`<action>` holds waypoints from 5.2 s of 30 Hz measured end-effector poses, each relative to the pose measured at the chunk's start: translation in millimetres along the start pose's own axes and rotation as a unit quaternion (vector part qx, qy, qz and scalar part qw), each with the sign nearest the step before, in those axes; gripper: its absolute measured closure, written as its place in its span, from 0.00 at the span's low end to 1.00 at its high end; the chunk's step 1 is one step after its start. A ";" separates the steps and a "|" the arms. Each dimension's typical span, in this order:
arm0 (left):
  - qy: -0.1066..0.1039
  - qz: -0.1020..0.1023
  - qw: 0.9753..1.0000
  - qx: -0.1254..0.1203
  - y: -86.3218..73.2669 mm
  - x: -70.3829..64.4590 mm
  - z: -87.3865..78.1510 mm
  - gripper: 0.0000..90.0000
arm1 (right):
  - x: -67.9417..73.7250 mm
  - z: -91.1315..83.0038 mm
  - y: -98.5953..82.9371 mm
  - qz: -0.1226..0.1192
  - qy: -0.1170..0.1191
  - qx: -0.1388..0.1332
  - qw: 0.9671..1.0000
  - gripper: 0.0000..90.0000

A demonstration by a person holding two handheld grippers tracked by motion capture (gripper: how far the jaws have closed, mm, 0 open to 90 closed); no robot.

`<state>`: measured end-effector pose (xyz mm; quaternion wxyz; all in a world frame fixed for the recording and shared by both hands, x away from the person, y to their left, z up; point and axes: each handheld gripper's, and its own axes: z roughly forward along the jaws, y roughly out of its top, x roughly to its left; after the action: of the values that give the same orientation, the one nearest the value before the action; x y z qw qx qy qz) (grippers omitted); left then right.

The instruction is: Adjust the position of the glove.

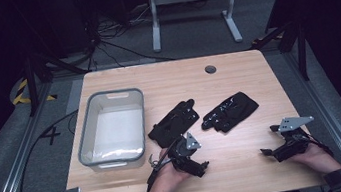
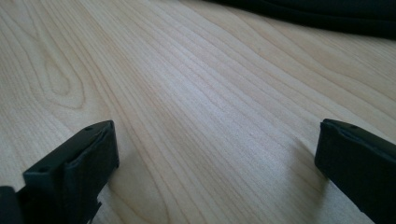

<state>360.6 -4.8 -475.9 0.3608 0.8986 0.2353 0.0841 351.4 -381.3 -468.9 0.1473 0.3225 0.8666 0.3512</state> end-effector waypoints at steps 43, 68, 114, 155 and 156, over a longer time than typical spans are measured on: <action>-0.002 0.003 1.000 0.000 -1.0 0.5 -0.9 0.00 | -54.6 7.8 67.1 0.018 -0.009 -0.026 0.999 1.00; -0.004 0.004 1.000 0.000 -0.7 1.5 -0.7 0.00 | -96.1 44.7 71.1 0.029 -0.051 0.025 0.998 1.00; -0.002 0.002 1.000 0.000 -0.8 1.3 -0.7 0.00 | -0.7 -18.1 14.3 -0.031 0.046 0.054 0.997 1.00; -0.001 0.000 1.000 0.000 -0.5 1.3 -0.4 0.00 | -48.1 54.3 93.2 -0.054 0.040 0.028 0.997 1.00; -0.001 0.000 1.000 0.000 -0.5 1.3 -0.4 0.00 | -48.3 56.0 92.8 -0.055 0.042 0.032 0.997 1.00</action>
<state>361.4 -3.6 -476.0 0.3611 0.8986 0.2347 0.0835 456.9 -333.9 -441.9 0.1194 0.2643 0.8993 0.3274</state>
